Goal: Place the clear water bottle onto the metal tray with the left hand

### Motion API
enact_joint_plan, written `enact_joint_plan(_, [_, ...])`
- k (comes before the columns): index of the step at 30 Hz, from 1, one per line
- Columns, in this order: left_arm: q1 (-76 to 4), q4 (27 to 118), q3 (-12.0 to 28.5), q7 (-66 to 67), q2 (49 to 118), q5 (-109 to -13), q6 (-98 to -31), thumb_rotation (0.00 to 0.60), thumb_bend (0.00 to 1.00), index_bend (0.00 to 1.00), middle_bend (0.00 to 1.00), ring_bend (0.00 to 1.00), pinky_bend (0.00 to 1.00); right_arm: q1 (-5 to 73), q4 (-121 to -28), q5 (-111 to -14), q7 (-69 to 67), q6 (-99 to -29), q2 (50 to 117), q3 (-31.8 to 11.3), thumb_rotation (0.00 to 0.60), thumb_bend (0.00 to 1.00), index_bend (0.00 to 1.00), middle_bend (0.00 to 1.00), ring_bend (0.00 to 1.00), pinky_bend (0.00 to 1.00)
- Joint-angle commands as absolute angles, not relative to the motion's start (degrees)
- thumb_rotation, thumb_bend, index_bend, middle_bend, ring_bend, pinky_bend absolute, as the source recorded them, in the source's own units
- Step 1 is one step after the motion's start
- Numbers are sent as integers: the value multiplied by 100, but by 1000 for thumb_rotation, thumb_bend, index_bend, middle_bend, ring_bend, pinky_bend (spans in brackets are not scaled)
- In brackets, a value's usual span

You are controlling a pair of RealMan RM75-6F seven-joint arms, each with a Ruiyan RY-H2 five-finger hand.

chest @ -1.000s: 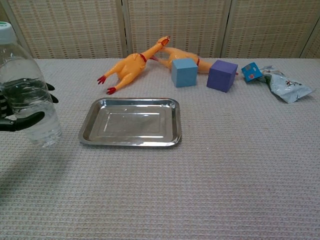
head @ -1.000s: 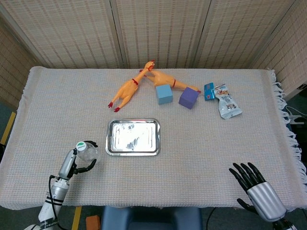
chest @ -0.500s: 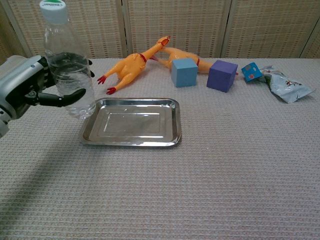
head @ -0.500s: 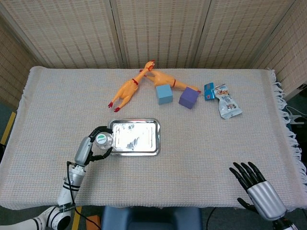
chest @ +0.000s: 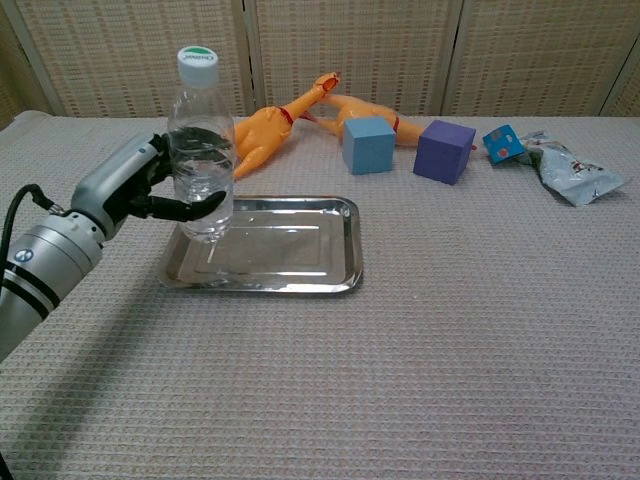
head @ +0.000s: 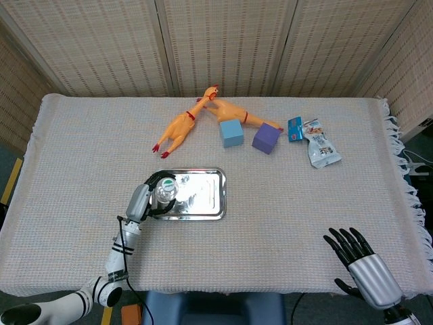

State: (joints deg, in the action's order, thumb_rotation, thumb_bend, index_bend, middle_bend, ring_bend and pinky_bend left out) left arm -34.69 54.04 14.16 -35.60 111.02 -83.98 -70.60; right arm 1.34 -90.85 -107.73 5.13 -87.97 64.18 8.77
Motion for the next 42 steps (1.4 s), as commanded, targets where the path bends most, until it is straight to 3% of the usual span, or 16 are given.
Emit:
enact_joint_plan(1, [-3602,5103,1423,-3779,11372,-8322,-6950,600,450,243,276,140,205,143,-9095,-10755,516,-8773,6420,873,600,90,0,0,0,0])
enact_joint_plan(13, [-3725,4273,1248,-4241,11923,-8372,-6972,600,448,204,240,107,131,128,-9059,-10810,478,-8860,6405,889,600,90,0,0,0,0])
enact_joint_plan(21, [-3731,4102,1303,-4179,11962,-8129,-6674,600,426,1,72,0,21,125,-9058,-10825,489,-8854,6413,904,600,90,0,0,0,0])
enact_joint_plan(26, [-3715,4212,1347,-4054,11902,-8057,-6682,600,391,0,0,0,0,129,-9052,-10817,516,-8838,6427,899,600,90,0,0,0,0])
enact_joint_plan(35, [-3646,4630,1240,-3638,11540,-7862,-6169,600,335,0,0,0,0,120,-9045,-10830,553,-8852,6444,901,600,90,0,0,0,0])
enact_joint_plan(42, [-3616,4967,1248,-3504,11325,-7848,-6167,600,310,0,0,0,0,125,-9044,-10811,576,-8828,6452,895,600,90,0,0,0,0])
